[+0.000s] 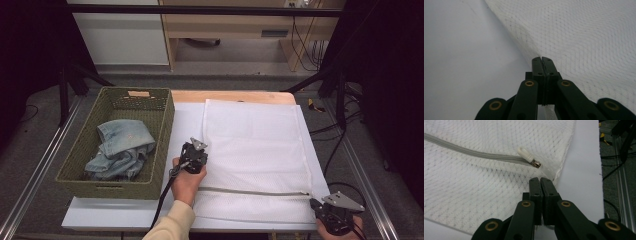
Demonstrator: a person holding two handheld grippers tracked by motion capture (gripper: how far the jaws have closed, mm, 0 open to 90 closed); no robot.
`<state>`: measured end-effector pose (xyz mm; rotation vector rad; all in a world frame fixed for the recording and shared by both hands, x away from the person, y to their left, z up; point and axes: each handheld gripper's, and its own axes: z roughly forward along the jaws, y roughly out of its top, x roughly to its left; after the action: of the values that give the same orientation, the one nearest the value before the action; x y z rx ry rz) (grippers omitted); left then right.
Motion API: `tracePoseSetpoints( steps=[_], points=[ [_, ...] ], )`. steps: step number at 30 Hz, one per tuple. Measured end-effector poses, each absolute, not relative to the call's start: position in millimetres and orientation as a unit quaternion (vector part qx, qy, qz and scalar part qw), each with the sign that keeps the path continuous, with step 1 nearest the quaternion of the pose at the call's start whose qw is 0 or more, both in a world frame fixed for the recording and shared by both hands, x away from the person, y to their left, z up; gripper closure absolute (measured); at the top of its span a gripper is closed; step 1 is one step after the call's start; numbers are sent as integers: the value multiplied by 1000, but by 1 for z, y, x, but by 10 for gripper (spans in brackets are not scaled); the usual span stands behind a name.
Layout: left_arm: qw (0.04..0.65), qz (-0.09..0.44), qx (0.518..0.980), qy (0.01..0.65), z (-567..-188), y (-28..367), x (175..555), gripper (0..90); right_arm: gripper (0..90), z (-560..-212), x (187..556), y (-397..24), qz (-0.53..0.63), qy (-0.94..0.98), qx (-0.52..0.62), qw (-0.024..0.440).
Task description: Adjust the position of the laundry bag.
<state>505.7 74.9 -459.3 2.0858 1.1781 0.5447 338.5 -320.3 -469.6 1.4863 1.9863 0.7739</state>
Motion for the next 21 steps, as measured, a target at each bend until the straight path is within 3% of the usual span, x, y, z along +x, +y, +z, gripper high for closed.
tracePoseSetpoints(
  steps=[21],
  points=[
    [309,248,785,477,-447,103,496,900,883,-465,345,-293,302,766,509,249]
  ],
)
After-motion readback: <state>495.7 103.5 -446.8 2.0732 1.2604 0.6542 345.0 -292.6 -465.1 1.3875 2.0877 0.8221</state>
